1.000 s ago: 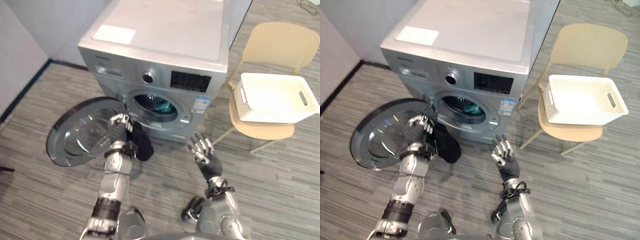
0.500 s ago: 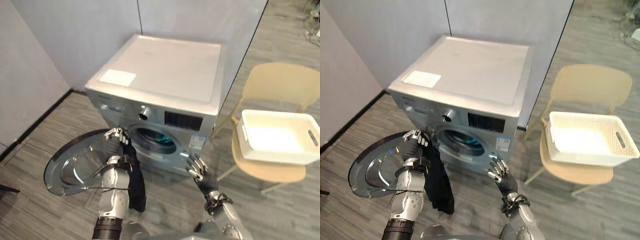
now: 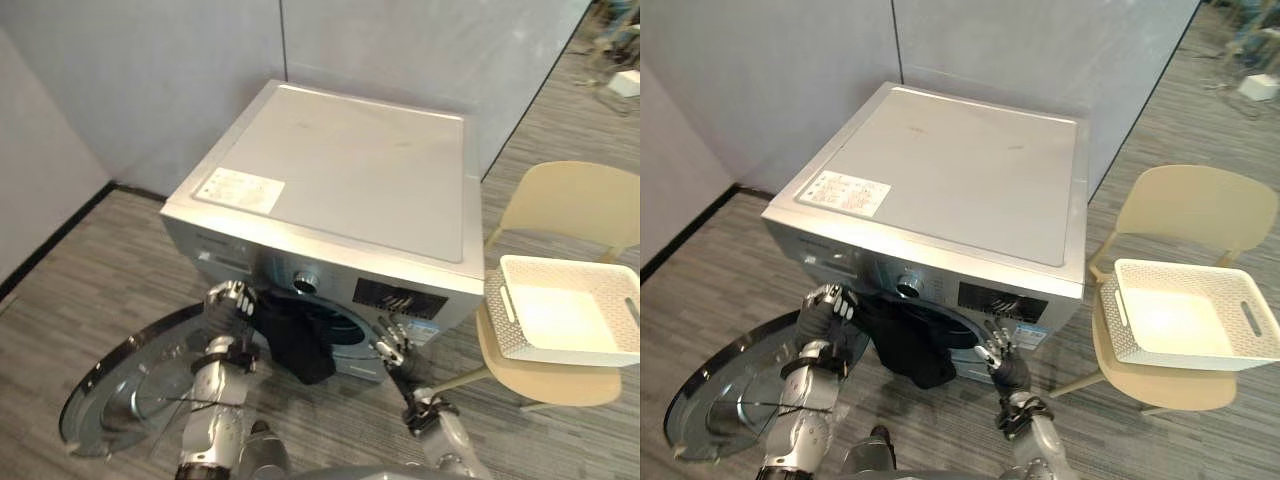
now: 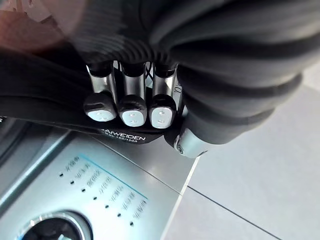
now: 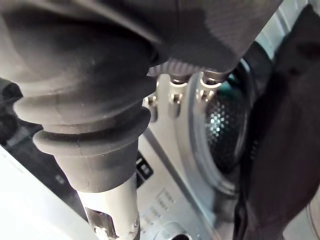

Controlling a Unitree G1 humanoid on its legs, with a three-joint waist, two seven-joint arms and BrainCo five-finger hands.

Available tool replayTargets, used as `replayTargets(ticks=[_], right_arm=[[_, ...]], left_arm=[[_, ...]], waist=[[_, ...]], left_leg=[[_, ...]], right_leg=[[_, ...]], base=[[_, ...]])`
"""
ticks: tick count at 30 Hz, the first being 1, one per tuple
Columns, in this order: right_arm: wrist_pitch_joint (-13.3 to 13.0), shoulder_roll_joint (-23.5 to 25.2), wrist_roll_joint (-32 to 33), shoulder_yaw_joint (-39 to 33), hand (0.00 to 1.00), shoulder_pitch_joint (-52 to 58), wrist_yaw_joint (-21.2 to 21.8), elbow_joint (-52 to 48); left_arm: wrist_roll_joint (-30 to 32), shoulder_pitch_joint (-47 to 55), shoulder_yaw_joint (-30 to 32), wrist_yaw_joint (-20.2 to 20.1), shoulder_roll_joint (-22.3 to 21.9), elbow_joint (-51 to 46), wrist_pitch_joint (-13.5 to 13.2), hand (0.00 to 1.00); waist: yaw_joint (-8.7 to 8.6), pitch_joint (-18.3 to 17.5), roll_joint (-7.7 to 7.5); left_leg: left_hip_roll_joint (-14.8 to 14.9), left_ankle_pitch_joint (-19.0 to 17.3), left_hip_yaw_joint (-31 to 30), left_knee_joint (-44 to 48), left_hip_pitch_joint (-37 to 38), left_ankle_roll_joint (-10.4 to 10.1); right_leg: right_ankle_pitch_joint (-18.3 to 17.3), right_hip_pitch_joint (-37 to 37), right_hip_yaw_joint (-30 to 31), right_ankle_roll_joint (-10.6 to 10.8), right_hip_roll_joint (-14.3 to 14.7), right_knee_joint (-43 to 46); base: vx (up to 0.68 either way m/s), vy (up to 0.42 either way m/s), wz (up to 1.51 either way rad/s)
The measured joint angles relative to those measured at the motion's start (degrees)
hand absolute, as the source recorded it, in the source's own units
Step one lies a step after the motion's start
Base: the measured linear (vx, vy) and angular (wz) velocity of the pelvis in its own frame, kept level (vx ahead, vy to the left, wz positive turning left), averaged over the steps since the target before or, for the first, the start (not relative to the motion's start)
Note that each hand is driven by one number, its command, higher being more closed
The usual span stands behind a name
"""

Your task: Pick up the laundry basket with both hands and put the clothes into the washing machine.

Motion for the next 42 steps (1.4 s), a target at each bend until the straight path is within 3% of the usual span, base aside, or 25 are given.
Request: replayTargets(ticks=[1,3,4,7,8,9,12,15,17,20,21,26,30,31,35,39,42], right_arm=[[0.1,0.1,0.0,1.8,0.0,-0.7,0.4,0.0],[0.3,-0.1,0.0,3.5,0.0,-1.3,1.3,0.0],[0.4,-0.2,0.0,4.0,0.0,-1.8,1.7,0.0],[0.5,-2.5,0.2,4.5,0.0,-4.3,2.3,-0.3],[0.5,-3.4,0.3,4.5,0.0,-6.6,2.2,-0.3],[0.5,-4.6,0.4,4.3,0.0,-8.2,2.2,-0.2],[0.2,-5.5,1.5,4.3,0.0,-10.5,2.0,-0.3],[-1.1,-5.5,2.1,4.0,0.0,-12.0,-0.1,-3.4],[-2.2,-5.1,2.0,3.6,0.0,-10.7,-2.1,-10.5],[-3.9,-3.6,1.9,1.8,0.0,-7.1,-4.5,-16.9],[-3.8,-3.4,2.1,1.8,0.0,-6.3,-5.5,-17.2],[-4.3,-3.3,4.5,0.6,0.0,-4.6,-6.4,-19.8],[-6.1,-2.4,5.5,0.1,0.0,-4.2,-6.2,-22.0],[-7.0,-1.9,5.5,-1.0,0.0,-3.7,-6.3,-23.4],[-8.5,-1.5,7.6,-2.7,0.0,-3.9,-6.3,-25.2],[-9.1,0.7,13.1,-4.5,0.0,-3.9,-5.7,-25.5],[-8.6,0.9,16.0,-4.7,0.0,-3.9,-5.3,-25.5]], left_arm=[[-0.3,0.5,0.5,-0.6,0.0,1.1,0.1,1.0],[-1.2,0.4,0.2,-1.5,-0.2,2.0,0.2,1.0],[-1.3,-0.9,-0.2,-2.1,-0.2,3.6,0.3,1.0],[-2.7,-6.8,-1.0,-2.7,-1.4,5.2,0.0,1.0],[-4.1,-9.4,-1.0,-2.6,-2.5,6.3,-0.2,1.0],[-5.4,-11.6,-1.3,-2.3,-3.4,7.4,-0.3,1.0],[-9.4,-13.5,-2.6,-1.6,-4.5,7.9,-0.6,1.0],[-12.1,-18.8,-2.4,0.2,-5.7,7.6,-1.7,1.0],[-12.6,-24.2,-1.8,2.5,-6.1,5.2,-2.6,1.0],[-12.6,-30.3,-0.1,5.8,-6.6,0.8,-4.1,1.0],[-12.5,-33.0,0.5,7.4,-6.4,-0.8,-4.8,1.0],[-13.1,-43.3,6.0,13.4,-1.5,-4.7,-8.2,1.0],[-15.9,-53.9,6.7,16.3,6.6,-4.7,-10.2,1.0],[-16.3,-53.9,4.8,16.3,7.0,-6.8,-14.0,1.0],[-18.1,-57.2,1.4,16.3,11.2,-9.3,-18.1,1.0],[-18.7,-66.0,-1.5,17.4,16.3,-8.9,-18.1,1.0],[-18.7,-70.8,-2.8,17.9,18.5,-7.4,-17.2,1.0]], waist=[[-0.16,0.2,0.35],[-0.24,0.6,0.91],[-0.93,1.6,1.46],[-0.98,5.1,2.24],[-0.7,8.1,3.28],[-0.78,11.0,3.57],[-0.81,14.2,1.74],[-0.48,17.8,1.06],[-0.47,20.8,0.78],[-0.6,21.7,-0.3],[-0.5,22.2,-0.83],[-0.55,22.7,-1.77],[-0.6,23.0,-2.66],[-0.52,23.0,-3.15],[-0.02,22.8,-3.81],[-0.15,22.6,-5.54],[-0.6,22.6,-5.93]], left_leg=[[0.7,-0.6,2.5,0.4,1.0,0.6],[1.3,-2.4,4.1,1.4,1.6,0.1],[1.5,-3.5,3.8,3.1,0.5,0.0],[2.4,-4.7,1.1,7.3,-6.6,-0.4],[2.5,-5.1,-0.6,8.7,-10.1,-0.9],[2.7,-4.6,-1.7,9.3,-12.3,-1.2],[2.5,-2.8,-4.1,11.1,-18.9,-1.7],[3.3,-2.2,-6.5,16.7,-26.8,-1.6],[4.3,-3.1,-7.9,22.2,-34.5,-0.5],[5.0,-5.1,-8.7,28.3,-45.4,-0.3],[6.6,-5.1,-7.7,30.0,-49.0,-0.2],[9.3,-3.4,-7.6,32.5,-60.9,0.9],[10.5,-2.2,-8.5,32.7,-66.6,2.0],[10.8,-2.2,-8.7,32.7,-68.8,2.0],[11.7,-1.3,-10.1,33.2,-74.2,2.1],[14.9,-0.9,-6.0,31.9,-78.5,1.9],[15.2,0.0,-5.9,31.1,-80.7,2.8]], right_leg=[[1.7,-0.2,-4.1,-2.1,-0.3,-0.8],[1.9,-0.3,-5.9,-2.4,-0.4,-1.9],[0.8,-0.5,-6.0,-1.0,-0.8,-1.9],[-4.1,-6.1,-7.6,-0.1,-1.3,2.6],[-6.1,-9.0,-8.1,0.6,-1.5,5.7],[-7.4,-11.6,-8.3,-0.2,-2.1,9.5],[-10.7,-19.4,-8.3,-1.8,-4.2,18.0],[-12.2,-26.6,-8.3,-3.1,-5.5,25.4],[-14.0,-32.8,-7.5,-3.5,-6.9,31.5],[-17.6,-43.0,-5.7,-2.6,-9.3,39.1],[-18.2,-46.3,-5.5,-2.9,-9.8,41.3],[-18.1,-56.8,-6.1,-4.6,-9.9,44.4],[-17.4,-61.3,-7.2,-5.6,-8.6,43.5],[-17.3,-63.2,-7.5,-5.7,-8.4,43.3],[-16.7,-67.2,-8.5,-6.6,-7.7,43.5],[-16.1,-73.4,-8.6,-8.0,-7.7,42.7],[-14.6,-75.9,-8.8,-8.3,-7.6,42.6]], base=[[0.0,0.214,-1.49],[-0.04,0.097,-0.76],[-0.14,0.041,-0.11],[-0.22,-0.033,0.13],[-0.32,-0.09,0.26],[-0.28,-0.09,0.27],[-0.2,-0.134,0.23],[-0.16,-0.083,0.12],[-0.17,-0.014,0.09],[-0.18,-0.018,0.15],[-0.09,-0.031,0.13],[-0.06,0.012,-0.07],[0.01,0.018,-0.2],[0.01,0.006,-0.18],[-0.02,-0.009,-0.19],[-0.09,-0.069,-0.01],[-0.09,-0.026,-0.09]])
